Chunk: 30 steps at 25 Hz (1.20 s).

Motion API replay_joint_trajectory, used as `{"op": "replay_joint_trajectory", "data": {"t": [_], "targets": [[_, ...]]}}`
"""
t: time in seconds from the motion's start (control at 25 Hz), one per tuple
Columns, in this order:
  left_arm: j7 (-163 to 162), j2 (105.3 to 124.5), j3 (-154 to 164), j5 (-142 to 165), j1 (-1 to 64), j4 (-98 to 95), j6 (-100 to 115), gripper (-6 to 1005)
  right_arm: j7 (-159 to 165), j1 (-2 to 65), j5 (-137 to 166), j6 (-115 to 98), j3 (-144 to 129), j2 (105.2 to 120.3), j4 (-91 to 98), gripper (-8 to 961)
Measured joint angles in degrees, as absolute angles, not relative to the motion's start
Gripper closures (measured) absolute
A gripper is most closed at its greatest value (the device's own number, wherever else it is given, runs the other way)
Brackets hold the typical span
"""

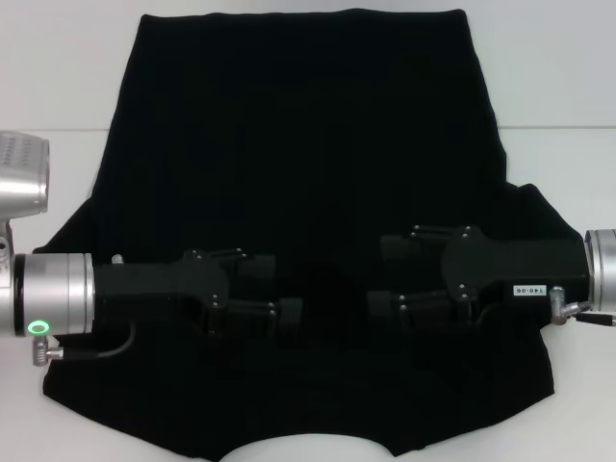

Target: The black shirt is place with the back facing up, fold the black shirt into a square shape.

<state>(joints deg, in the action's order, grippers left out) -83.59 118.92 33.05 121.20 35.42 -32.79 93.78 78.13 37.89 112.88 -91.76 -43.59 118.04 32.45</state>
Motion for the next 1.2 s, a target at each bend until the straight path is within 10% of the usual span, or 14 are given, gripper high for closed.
{"op": "replay_joint_trajectory", "data": {"t": [1.2], "targets": [[-103.1,117.44,25.3,124.2,33.2,-37.8,76.2,111,78.5,39.9,112.3,-89.0,-43.0,119.54,31.9,56]]}}
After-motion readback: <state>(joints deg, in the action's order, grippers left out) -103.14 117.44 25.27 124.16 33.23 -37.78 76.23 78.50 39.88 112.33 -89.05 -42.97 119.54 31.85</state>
